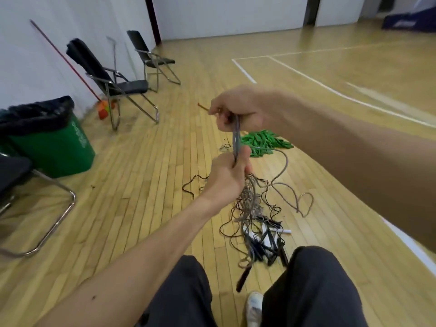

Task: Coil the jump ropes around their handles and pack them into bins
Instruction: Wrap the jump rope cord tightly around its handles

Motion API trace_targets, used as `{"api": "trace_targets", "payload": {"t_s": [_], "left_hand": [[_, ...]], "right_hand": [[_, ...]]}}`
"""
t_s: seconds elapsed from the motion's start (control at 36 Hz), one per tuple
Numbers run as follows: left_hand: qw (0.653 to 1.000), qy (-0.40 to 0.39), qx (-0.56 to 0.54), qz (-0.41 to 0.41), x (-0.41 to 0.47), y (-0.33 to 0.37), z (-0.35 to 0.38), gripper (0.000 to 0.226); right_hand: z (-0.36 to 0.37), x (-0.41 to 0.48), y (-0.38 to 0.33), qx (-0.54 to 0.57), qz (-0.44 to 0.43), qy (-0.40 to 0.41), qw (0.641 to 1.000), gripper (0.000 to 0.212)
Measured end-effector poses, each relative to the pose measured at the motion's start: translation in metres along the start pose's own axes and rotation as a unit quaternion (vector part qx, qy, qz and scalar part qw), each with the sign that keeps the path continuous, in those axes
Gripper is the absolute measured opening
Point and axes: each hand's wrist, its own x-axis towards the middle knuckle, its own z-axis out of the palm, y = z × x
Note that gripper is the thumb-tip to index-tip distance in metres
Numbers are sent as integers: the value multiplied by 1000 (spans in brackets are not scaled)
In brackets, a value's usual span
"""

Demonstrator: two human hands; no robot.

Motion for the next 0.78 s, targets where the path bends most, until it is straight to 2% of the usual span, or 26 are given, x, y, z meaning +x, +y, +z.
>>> {"api": "trace_targets", "payload": {"t_s": [0.08,0.14,0.19,0.25,0.31,0.36,0.39,0.47,0.5,0.53,0.58,0.64,0.69,0.72,0.78], "left_hand": [[988,93,123,25,1,16,-15,53],[982,121,132,68,2,32,-26,56],[991,97,46,75,-1,52,-35,56],[995,63,-72,29,4,69,-41,55],[977,29,-209,-34,8,83,-45,52],[946,24,-314,-80,10,95,-47,48],[932,26,-349,-96,11,99,-47,47],[899,60,-417,-122,16,110,-55,46],[883,75,-445,-128,19,112,-60,46],[863,91,-479,-134,24,113,-67,47],[839,122,-512,-139,29,108,-82,48],[863,130,-468,-140,30,99,-95,50],[917,107,-356,-147,24,85,-98,59],[935,88,-310,-149,19,76,-96,68],[947,30,-282,-154,3,57,-82,90]], "right_hand": [[-6,-20,0,-150,-107,43,982,23],[-15,-32,8,-151,-137,41,978,46],[-25,-44,26,-54,-112,-45,991,77],[-30,-52,52,63,-86,-121,987,99],[-25,-60,81,78,-98,-155,980,110],[-12,-74,109,52,-107,-202,972,103],[-4,-82,120,29,-105,-222,969,91],[15,-110,143,-67,-110,-246,961,33],[19,-118,148,-107,-111,-237,959,29],[21,-124,153,-133,-110,-229,958,34],[24,-137,157,-136,-98,-205,964,42],[21,-144,149,-92,-68,-158,981,45],[14,-146,132,25,-28,-123,992,46],[11,-145,122,85,-19,-107,990,46],[7,-144,97,179,-16,-81,980,46]]}}
